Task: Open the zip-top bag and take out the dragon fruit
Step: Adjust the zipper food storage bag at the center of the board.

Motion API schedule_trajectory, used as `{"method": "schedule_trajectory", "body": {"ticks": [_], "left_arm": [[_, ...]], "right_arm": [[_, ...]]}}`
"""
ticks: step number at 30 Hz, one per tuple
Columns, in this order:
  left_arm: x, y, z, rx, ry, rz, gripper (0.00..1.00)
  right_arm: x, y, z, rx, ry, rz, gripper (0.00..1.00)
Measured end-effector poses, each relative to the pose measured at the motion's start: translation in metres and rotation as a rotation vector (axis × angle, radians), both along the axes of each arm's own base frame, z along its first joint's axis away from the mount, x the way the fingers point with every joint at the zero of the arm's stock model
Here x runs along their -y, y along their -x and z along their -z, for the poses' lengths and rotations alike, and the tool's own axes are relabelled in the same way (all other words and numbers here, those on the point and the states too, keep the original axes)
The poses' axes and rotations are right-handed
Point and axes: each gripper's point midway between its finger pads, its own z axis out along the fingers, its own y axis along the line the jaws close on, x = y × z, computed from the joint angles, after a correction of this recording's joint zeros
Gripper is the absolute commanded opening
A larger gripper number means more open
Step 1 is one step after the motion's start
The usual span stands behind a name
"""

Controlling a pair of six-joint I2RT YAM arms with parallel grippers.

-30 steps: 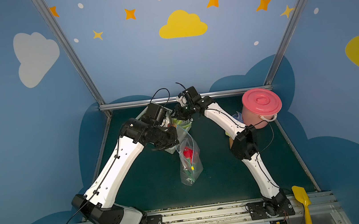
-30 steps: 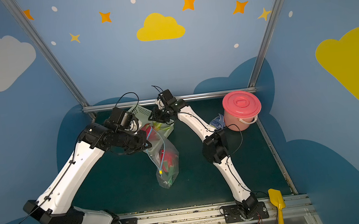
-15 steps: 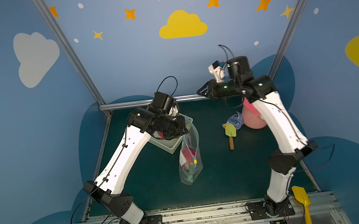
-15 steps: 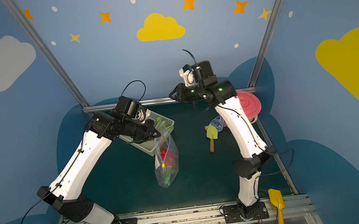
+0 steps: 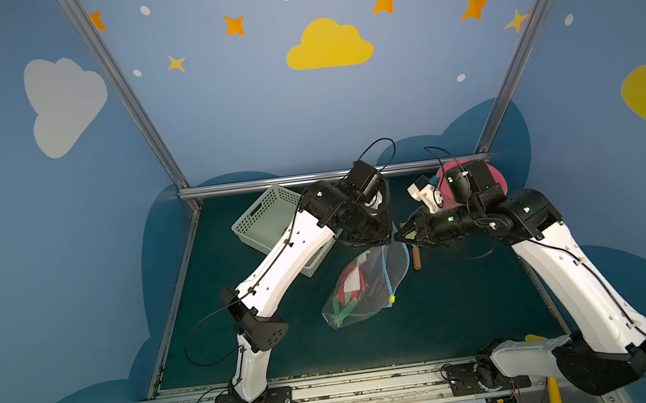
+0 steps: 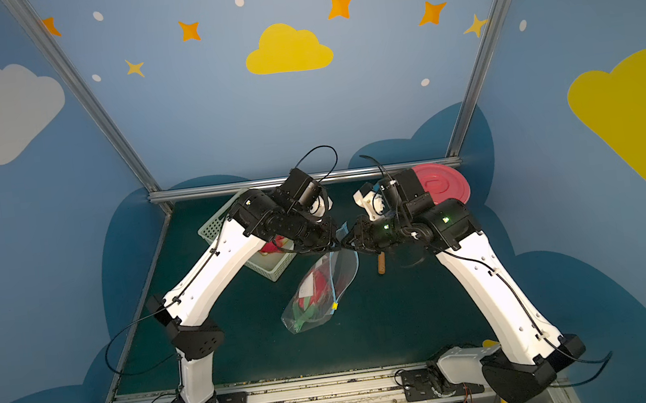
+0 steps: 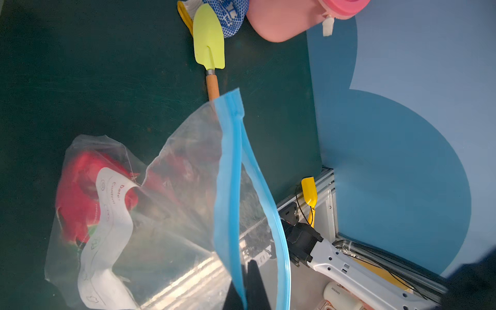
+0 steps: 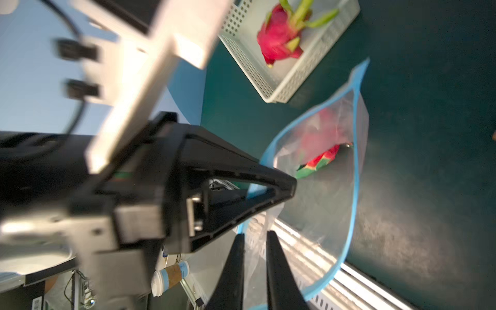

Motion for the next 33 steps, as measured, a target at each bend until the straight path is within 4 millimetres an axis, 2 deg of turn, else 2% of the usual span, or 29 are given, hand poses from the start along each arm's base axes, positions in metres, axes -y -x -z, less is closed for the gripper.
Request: {"method": "schedule_trajectory", "body": {"ticks": [9,15,17,23,25,27,28,30,33], "left_arm": [[-0.003,0.007,0.001,0.01,-0.039,-0.01,0.03],[-0.007,0.007,-0.01,0.038,-0.039,-0.023,0.04],[-0.007,0.008,-0.014,0.047,-0.034,-0.024,0.04],[0.005,0.015,-0.01,0.048,-0.041,-0.005,0.03],[0.008,0.017,-0.006,0.043,-0.047,0.0,0.03],[0.009,0.017,-0.004,0.039,-0.051,-0.003,0.04],[0.01,0.017,-0.004,0.037,-0.051,-0.006,0.09],[0.01,0.016,-0.004,0.039,-0.049,-0.008,0.35],[0.01,0.015,-0.007,0.05,-0.043,-0.015,0.52]], "right_arm": [[0.004,0.024,0.039,-0.115,0.053,0.002,0.1],[0.012,0.029,0.071,-0.219,0.19,0.007,0.09],[0.013,0.03,0.074,-0.229,0.198,0.009,0.09],[-0.005,0.028,0.07,-0.239,0.06,0.018,0.16],[-0.012,0.027,0.079,-0.262,0.038,0.017,0.17],[-0.014,0.027,0.098,-0.304,0.05,0.025,0.18],[-0.013,0.028,0.107,-0.322,0.061,0.027,0.18],[-0.008,0.033,0.132,-0.376,0.097,0.038,0.2],[0.002,0.041,0.161,-0.436,0.135,0.062,0.23]]}}
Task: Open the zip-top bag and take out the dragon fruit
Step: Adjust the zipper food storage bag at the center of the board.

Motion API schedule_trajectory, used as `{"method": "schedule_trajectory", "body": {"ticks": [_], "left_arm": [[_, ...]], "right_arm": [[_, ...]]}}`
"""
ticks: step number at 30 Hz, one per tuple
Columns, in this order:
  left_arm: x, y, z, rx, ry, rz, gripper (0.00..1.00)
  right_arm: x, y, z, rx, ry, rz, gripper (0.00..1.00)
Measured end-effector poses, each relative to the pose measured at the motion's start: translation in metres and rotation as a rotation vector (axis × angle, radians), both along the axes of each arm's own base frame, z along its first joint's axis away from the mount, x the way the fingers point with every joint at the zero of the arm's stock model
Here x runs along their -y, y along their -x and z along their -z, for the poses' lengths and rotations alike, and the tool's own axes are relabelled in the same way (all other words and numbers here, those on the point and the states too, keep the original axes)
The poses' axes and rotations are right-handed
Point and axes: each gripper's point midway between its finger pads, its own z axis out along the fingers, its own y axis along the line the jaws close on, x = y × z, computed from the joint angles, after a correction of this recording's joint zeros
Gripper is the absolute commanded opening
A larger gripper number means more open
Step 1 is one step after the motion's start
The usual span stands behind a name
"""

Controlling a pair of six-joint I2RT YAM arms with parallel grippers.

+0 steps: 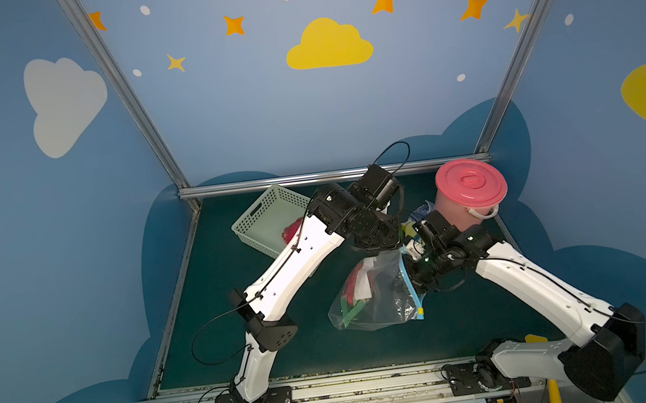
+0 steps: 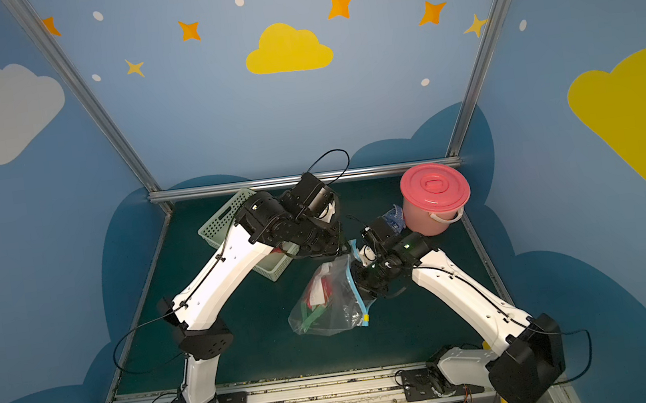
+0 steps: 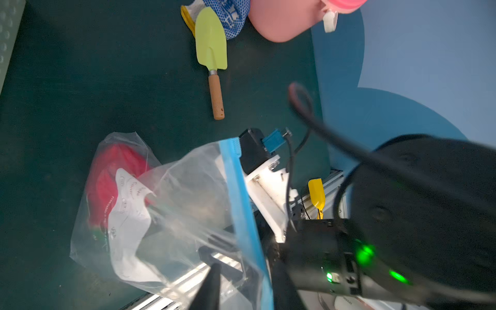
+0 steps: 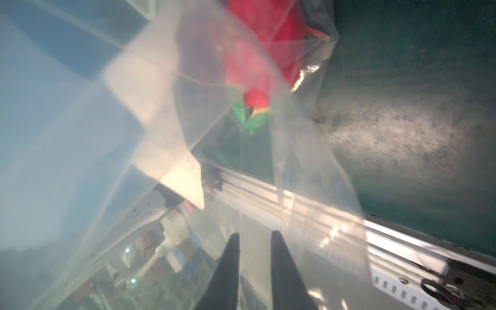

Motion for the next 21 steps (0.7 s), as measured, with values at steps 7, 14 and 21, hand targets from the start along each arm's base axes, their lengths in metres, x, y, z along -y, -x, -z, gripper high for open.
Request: {"method": "schedule_trajectory", "body": {"ticks": [7,14,21], "left_arm": [[-0.031,-0.003,-0.004,0.046,-0.069,-0.057,0.66],[-0.119,0.022,0.036,-0.015,-0.136,-0.177,0.66],[-0.165,0.047,0.118,-0.118,-0.121,-0.299,0.66]], "right_arm": [[0.0,-0.002,0.009,0.018,-0.042,0.028,0.32],[-0.011,-0.008,-0.018,0.124,-0.154,0.006,0.39],[0.002,-0.004,0.004,0.097,-0.101,0.02,0.4]]}}
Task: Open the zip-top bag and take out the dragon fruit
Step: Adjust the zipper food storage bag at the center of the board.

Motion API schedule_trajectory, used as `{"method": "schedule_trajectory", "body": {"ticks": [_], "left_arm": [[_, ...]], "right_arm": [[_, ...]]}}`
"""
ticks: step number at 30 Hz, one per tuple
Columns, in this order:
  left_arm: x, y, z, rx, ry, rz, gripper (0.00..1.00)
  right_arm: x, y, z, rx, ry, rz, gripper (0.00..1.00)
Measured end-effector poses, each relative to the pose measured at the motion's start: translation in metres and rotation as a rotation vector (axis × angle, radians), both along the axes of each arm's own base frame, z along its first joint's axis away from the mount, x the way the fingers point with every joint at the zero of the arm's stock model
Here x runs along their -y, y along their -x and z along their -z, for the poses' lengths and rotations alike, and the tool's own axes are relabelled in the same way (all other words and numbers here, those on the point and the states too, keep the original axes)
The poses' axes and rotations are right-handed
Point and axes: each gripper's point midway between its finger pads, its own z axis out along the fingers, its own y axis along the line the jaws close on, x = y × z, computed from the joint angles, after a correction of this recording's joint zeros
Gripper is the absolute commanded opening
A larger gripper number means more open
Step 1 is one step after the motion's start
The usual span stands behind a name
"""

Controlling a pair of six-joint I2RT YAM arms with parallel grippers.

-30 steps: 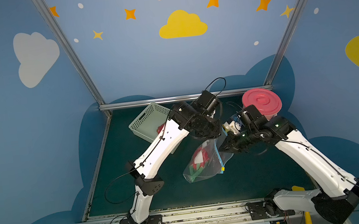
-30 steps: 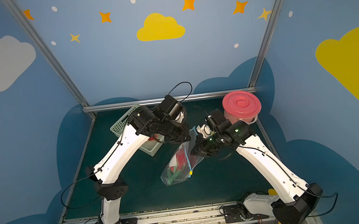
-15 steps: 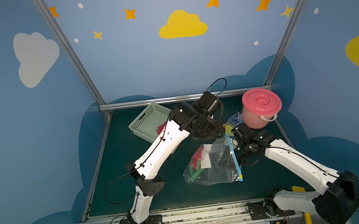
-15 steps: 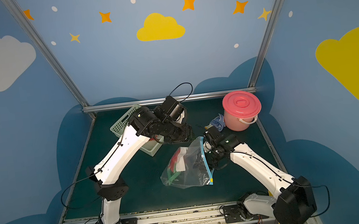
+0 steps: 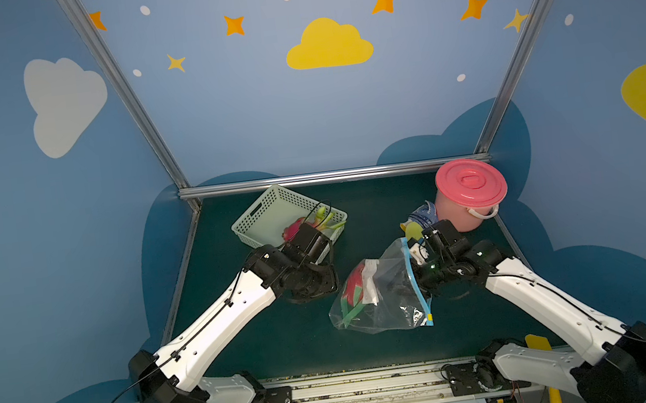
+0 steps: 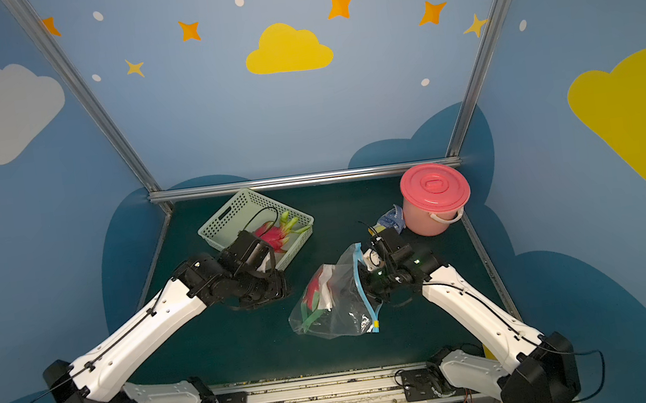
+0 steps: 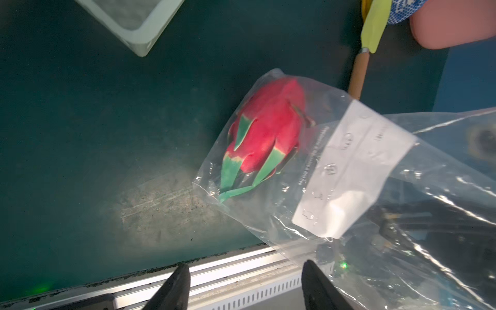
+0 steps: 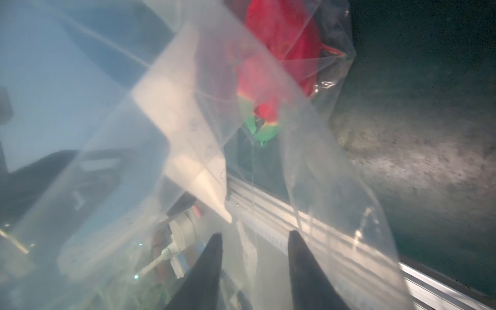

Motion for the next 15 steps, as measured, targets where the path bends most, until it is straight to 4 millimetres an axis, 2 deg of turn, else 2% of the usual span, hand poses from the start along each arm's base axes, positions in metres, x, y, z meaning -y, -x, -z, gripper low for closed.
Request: {"method": "schedule_trajectory", "body": {"ticks": [3,6,11,15], "left_arm": [[-0.003,0.006,0.016,-0.001,0.022,-0.01,0.66],[-0.006,0.013,0.038,-0.013,0.05,-0.015,0.64],[-0.01,0.024,0.084,-0.066,0.074,-0.022,0.63],[-0.009,0.02,0.099,-0.069,0.111,-0.03,0.61]], "right_arm": [[0.014,0.002,0.02,-0.032,0.052,0.021,0.41],[0.022,0.004,0.03,-0.042,0.079,0.026,0.41],[0.025,0.005,0.035,-0.038,0.087,0.015,0.41],[0.026,0.005,0.033,-0.026,0.077,0.016,0.42]]}}
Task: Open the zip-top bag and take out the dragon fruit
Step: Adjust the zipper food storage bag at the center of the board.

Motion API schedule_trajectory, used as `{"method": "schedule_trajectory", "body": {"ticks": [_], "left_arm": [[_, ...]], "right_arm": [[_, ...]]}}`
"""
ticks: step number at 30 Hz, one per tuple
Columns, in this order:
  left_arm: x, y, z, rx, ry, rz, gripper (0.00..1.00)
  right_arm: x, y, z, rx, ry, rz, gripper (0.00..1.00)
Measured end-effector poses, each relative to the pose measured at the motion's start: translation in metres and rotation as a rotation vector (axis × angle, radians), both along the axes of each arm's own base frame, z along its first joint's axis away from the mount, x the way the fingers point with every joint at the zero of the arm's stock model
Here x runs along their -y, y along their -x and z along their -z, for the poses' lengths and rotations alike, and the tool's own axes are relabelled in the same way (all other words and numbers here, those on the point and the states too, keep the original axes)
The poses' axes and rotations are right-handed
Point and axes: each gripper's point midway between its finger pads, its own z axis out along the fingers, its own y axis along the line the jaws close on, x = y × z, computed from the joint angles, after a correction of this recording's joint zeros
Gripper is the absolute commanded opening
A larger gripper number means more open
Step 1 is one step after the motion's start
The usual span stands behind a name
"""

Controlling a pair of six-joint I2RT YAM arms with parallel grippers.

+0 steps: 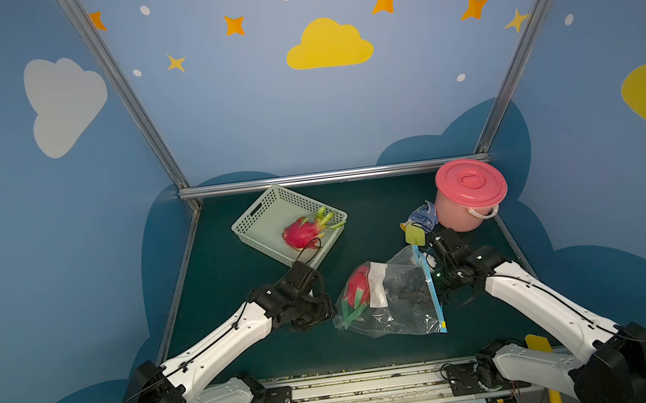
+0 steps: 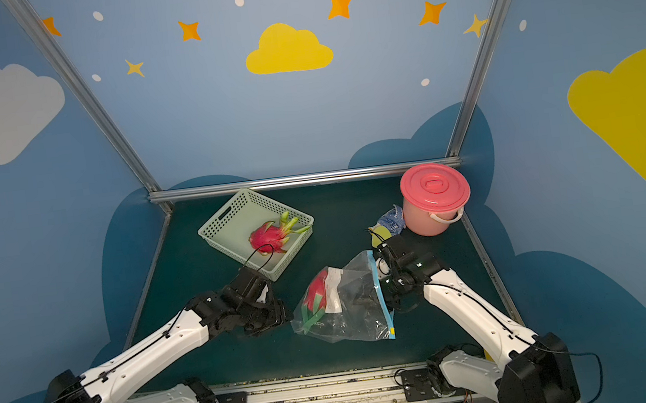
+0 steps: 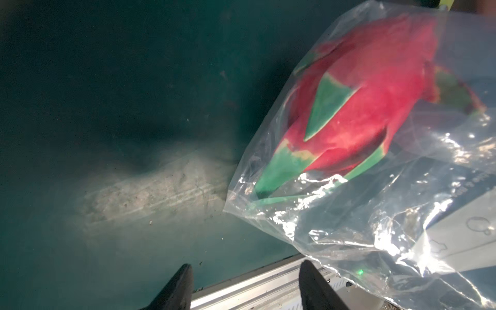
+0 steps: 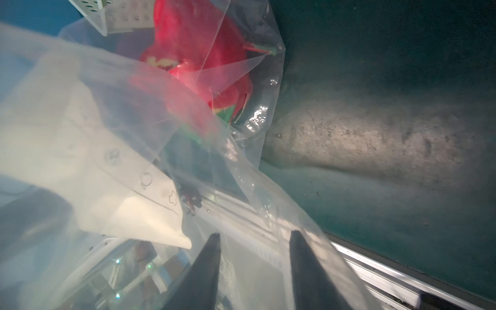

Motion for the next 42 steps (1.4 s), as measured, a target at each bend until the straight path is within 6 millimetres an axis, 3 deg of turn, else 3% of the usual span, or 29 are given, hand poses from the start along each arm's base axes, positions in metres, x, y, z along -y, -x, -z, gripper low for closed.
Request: {"method": "schedule_trajectory", "body": {"ticks": [10,18,21,25,27,32,42], "left_arm": [[0.007,-0.011,0.032,0.006,0.098,0.027,0.58],[0.015,-0.015,0.053,-0.006,0.164,0.052,0.47],[0.023,-0.022,0.054,0.008,0.193,0.064,0.37],[0.031,-0.027,0.056,0.023,0.218,0.08,0.06],[0.032,-0.028,0.056,0.025,0.222,0.087,0.04],[0.033,-0.032,0.04,0.055,0.224,0.101,0.03],[0.032,-0.044,-0.036,0.176,0.213,0.126,0.03]], "right_arm": [[0.0,0.002,0.001,-0.003,-0.016,-0.013,0.42],[-0.001,0.002,0.003,-0.017,-0.022,-0.023,0.42],[-0.001,0.002,0.004,-0.018,-0.023,-0.029,0.42],[-0.002,0.002,0.003,-0.017,-0.032,-0.034,0.42],[-0.003,0.001,0.003,-0.017,-0.037,-0.034,0.42],[-0.001,0.0,0.015,-0.03,-0.032,-0.033,0.42],[0.012,0.01,0.055,-0.085,-0.011,0.011,0.42]]}}
